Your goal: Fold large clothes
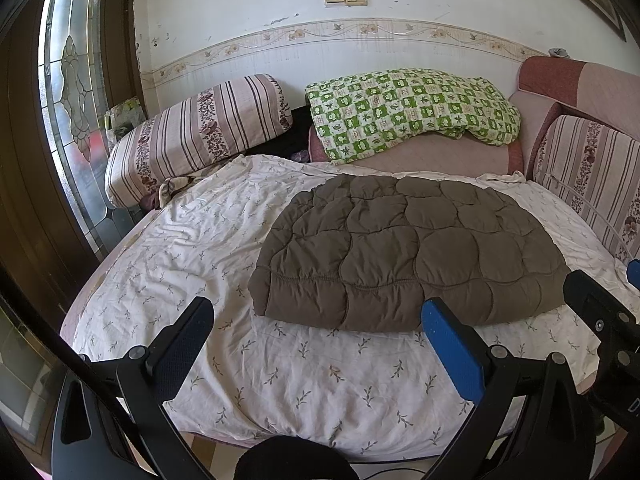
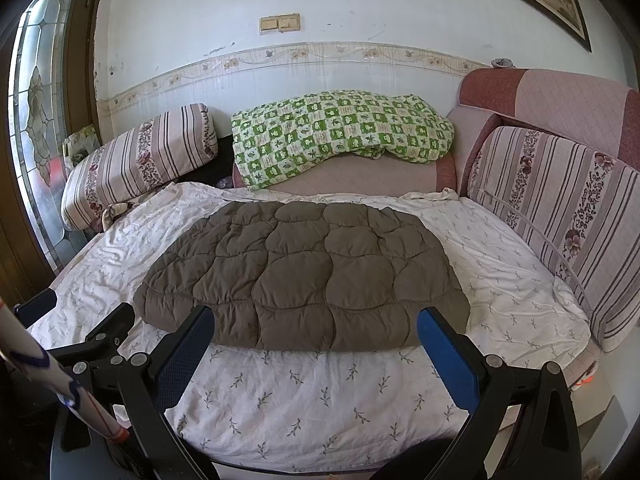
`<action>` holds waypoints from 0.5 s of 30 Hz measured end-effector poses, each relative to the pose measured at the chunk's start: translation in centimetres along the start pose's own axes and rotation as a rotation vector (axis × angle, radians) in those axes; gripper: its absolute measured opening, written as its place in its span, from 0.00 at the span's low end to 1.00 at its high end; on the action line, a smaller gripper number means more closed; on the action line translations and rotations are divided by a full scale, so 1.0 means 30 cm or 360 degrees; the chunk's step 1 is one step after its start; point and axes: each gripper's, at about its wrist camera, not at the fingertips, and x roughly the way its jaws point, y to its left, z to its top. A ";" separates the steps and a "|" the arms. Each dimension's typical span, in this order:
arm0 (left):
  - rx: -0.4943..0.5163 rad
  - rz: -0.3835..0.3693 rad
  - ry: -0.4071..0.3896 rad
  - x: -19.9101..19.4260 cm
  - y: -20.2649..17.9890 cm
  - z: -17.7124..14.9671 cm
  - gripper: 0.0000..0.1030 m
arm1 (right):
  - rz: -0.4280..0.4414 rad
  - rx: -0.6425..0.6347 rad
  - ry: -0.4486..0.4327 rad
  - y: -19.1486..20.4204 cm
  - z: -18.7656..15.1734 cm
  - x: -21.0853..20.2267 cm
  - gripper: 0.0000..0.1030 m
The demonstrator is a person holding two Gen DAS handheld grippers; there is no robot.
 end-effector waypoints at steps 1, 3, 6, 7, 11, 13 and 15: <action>-0.0001 -0.0001 0.0001 0.000 0.002 -0.001 1.00 | -0.0001 0.0003 -0.0003 0.005 0.001 -0.002 1.00; -0.0004 0.0004 0.0001 0.001 0.000 -0.001 1.00 | -0.0001 0.0004 -0.0003 0.000 0.000 0.000 1.00; -0.0005 0.0000 0.0005 0.000 0.003 -0.002 1.00 | -0.0002 0.0003 -0.0002 -0.002 -0.002 -0.001 1.00; -0.0008 0.0002 0.0006 0.002 0.008 -0.002 1.00 | -0.0002 0.0003 -0.0003 0.000 -0.002 -0.001 1.00; -0.0009 0.0000 0.0005 0.002 0.012 -0.003 1.00 | 0.0000 0.0001 -0.0003 -0.002 -0.001 0.000 1.00; -0.0006 0.0002 0.0005 0.002 0.009 -0.002 1.00 | -0.0001 0.0002 -0.0002 -0.001 -0.001 0.000 1.00; -0.0006 0.0001 0.0006 0.002 0.011 -0.004 1.00 | -0.0002 0.0002 -0.0002 -0.005 -0.002 0.000 1.00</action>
